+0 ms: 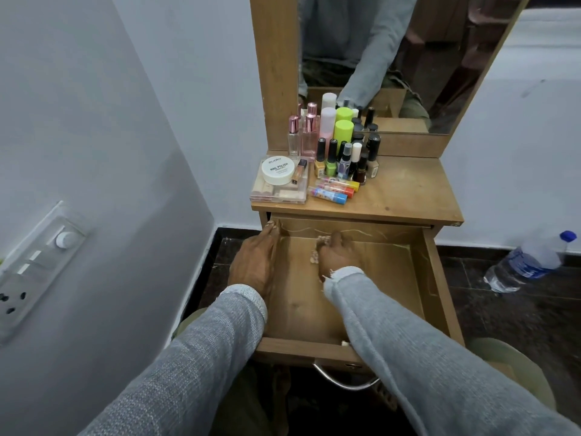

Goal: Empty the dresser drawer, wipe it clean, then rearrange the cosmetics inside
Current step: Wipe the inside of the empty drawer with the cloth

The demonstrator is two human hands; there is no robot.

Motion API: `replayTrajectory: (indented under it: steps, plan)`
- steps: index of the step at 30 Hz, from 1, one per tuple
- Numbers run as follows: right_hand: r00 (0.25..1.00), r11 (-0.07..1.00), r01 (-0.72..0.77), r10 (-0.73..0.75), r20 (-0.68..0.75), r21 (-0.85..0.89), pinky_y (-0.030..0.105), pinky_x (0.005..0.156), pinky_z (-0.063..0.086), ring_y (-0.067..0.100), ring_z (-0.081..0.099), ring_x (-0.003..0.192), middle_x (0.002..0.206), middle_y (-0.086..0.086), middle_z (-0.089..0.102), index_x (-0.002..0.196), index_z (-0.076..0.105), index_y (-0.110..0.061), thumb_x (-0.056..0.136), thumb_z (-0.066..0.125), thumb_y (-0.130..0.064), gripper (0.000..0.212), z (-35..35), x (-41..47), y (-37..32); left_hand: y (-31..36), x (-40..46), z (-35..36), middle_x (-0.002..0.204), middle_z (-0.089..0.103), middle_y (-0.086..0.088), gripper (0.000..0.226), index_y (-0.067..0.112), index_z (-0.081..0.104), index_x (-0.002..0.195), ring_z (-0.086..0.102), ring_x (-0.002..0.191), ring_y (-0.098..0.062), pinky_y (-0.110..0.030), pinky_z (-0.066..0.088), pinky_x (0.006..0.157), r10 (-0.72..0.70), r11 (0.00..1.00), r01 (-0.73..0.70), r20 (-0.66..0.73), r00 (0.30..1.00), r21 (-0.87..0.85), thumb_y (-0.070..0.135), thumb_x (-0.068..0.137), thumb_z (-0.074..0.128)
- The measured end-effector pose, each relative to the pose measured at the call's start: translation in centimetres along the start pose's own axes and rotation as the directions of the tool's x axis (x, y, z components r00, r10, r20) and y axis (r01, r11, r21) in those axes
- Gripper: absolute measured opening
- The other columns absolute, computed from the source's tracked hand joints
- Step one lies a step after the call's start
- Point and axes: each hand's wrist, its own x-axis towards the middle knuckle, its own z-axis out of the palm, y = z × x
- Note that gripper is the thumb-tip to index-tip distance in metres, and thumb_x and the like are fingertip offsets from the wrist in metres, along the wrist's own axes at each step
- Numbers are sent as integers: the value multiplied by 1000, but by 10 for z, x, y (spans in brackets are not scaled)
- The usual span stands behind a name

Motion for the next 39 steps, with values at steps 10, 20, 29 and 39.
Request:
replayTrajectory:
  steps: [10, 20, 29, 39]
  plan:
    - [959, 960, -281, 281, -41, 19, 51, 100, 42, 42, 27, 132, 140, 18, 22, 140, 33, -3, 89, 59, -14, 58, -6, -26, 89, 1, -1, 0, 153, 36, 11, 46, 26, 41, 146, 38, 139, -15, -40, 34, 113, 33, 998, -32, -13, 999, 58, 14, 102, 39]
    - [953, 957, -288, 289, -93, 23, 49, 99, 43, 40, 29, 132, 141, 18, 23, 138, 39, -4, 93, 56, -15, 49, 7, -19, 95, -2, 0, 1, 153, 35, 11, 54, 25, 42, 146, 40, 138, -18, -41, 37, 112, 83, 991, -80, -22, 996, 107, 5, 96, 46]
    - [954, 957, -287, 282, -99, -35, 50, 99, 43, 39, 29, 133, 142, 18, 30, 138, 41, -1, 97, 45, -10, 42, 3, -16, 97, -1, -1, 0, 153, 35, 14, 47, 29, 40, 146, 38, 139, -15, -41, 35, 113, 47, 995, -46, -10, 999, 91, 13, 102, 41]
    - [966, 964, -260, 260, 4, -56, 51, 102, 41, 41, 26, 135, 146, 19, 23, 138, 42, -5, 93, 56, -13, 48, 7, -36, 99, -1, -2, 0, 154, 33, 12, 47, 24, 39, 147, 36, 140, -16, -43, 34, 114, 47, 993, -48, 7, 999, 109, 13, 101, 40]
